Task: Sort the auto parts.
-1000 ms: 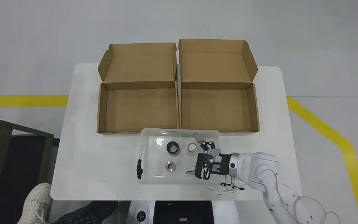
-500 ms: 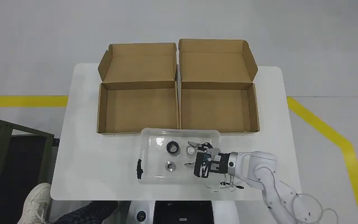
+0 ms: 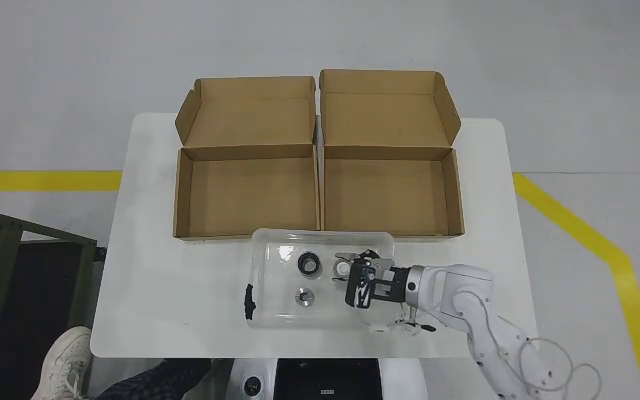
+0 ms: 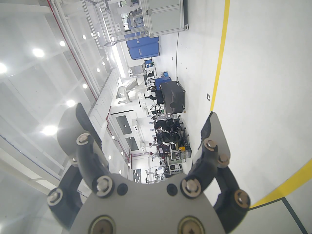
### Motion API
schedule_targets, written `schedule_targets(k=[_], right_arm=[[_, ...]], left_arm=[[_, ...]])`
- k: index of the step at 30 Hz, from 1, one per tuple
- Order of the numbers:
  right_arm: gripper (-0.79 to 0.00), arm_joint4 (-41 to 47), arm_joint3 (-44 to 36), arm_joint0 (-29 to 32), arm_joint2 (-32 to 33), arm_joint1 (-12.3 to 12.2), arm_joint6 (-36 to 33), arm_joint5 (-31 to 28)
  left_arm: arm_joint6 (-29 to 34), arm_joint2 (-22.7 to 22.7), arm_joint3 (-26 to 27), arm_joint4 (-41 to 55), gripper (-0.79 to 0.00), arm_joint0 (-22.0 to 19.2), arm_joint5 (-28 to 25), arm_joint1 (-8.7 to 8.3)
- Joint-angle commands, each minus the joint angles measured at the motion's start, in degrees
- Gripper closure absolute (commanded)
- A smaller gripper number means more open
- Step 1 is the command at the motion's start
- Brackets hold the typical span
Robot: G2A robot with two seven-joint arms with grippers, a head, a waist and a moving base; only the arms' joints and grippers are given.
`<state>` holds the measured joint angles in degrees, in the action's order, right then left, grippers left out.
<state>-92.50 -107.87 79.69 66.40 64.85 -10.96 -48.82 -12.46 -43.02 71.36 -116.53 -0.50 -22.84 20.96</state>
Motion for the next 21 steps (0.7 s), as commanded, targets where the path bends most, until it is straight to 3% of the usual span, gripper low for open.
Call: schedule_targets(k=[1,2,12,21], right_arm=[[-0.086,-0.2,0.0,-0.2,-0.1,0.0,-0.1,0.3],[0.000,-0.2,0.1,-0.2,-0.1,-0.1,0.0,0.4],[0.000,1.6,-3.4,1.3,1.5,-0.7,2.7,-0.1],[0.000,9.1,-6.5,2.5,4.4,-1.3,9.8,-1.2]], left_arm=[[0.0,0.0,0.0,0.0,-0.785,0.0,0.0,0.00],[0.0,0.0,0.0,0.0,-0.785,0.0,0.0,0.00],[0.0,0.0,0.0,0.0,-0.785,0.0,0.0,0.00],[0.0,0.0,0.0,0.0,-0.785,0.0,0.0,0.00]])
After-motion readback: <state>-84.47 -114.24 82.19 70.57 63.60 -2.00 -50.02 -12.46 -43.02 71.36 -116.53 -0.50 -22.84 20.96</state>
